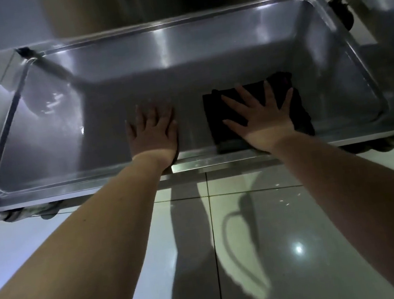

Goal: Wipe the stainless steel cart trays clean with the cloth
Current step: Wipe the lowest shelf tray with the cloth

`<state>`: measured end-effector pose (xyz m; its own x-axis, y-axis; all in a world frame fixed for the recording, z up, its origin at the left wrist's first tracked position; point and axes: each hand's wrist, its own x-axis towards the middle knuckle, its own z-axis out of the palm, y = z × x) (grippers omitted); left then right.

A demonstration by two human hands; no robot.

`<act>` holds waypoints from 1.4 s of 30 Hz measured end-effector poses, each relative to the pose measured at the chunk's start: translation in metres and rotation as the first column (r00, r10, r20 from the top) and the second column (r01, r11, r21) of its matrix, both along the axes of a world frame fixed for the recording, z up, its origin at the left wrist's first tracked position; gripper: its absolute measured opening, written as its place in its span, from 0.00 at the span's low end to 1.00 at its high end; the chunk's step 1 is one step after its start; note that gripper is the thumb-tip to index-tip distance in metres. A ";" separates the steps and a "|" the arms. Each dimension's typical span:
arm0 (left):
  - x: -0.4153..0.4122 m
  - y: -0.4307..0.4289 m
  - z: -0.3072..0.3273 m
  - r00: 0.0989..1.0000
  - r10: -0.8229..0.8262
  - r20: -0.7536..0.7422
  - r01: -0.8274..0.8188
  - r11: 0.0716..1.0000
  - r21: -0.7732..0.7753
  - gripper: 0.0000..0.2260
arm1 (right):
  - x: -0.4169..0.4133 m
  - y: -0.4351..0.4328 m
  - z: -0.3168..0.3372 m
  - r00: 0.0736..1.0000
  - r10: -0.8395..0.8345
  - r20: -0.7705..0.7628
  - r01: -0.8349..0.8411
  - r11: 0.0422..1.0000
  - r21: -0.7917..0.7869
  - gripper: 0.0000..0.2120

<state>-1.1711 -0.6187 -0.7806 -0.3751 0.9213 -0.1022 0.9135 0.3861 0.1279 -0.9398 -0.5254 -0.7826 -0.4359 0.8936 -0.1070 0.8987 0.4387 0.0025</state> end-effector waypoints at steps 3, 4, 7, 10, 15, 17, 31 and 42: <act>0.002 0.002 -0.002 1.000 -0.002 0.003 0.002 1.000 -0.004 0.23 | 0.076 0.037 0.006 0.983 -0.180 0.031 0.181 0.983 -0.017 0.33; 0.003 0.003 -0.003 1.000 -0.002 0.001 0.002 1.000 0.001 0.23 | 0.095 0.045 0.008 0.971 -0.235 0.042 0.236 0.971 -0.026 0.34; 0.007 0.003 -0.007 1.000 -0.003 -0.004 0.003 1.000 0.009 0.23 | 0.114 0.054 0.010 0.948 -0.312 0.060 0.315 0.948 -0.049 0.36; 0.006 0.003 -0.008 1.000 -0.005 -0.015 0.005 1.000 0.015 0.23 | 0.072 0.044 0.012 0.969 -0.248 0.012 0.248 0.966 -0.073 0.32; 0.001 0.001 -0.009 1.000 -0.003 -0.011 0.003 1.000 0.009 0.23 | -0.057 -0.024 0.005 0.993 0.114 -0.011 -0.114 0.991 -0.066 0.32; 0.000 0.001 -0.008 1.000 -0.007 -0.005 0.007 1.000 0.015 0.23 | -0.057 -0.027 0.006 0.990 0.141 -0.018 -0.142 0.988 -0.059 0.32; 0.005 -0.004 -0.003 1.000 0.007 -0.011 -0.007 1.000 -0.013 0.23 | 0.115 0.028 0.014 0.944 -0.324 0.063 0.329 0.938 -0.111 0.31; 0.007 -0.008 0.018 0.994 -0.050 0.094 0.037 0.991 0.130 0.20 | -0.014 -0.018 0.022 0.993 -0.020 -0.120 0.000 0.986 -0.165 0.28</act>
<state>-1.1646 -0.6272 -0.7628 -0.3284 0.9444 -0.0169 0.9099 0.3211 0.2625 -0.9539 -0.5438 -0.7608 -0.4460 0.8723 -0.2004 0.8922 0.4153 -0.1776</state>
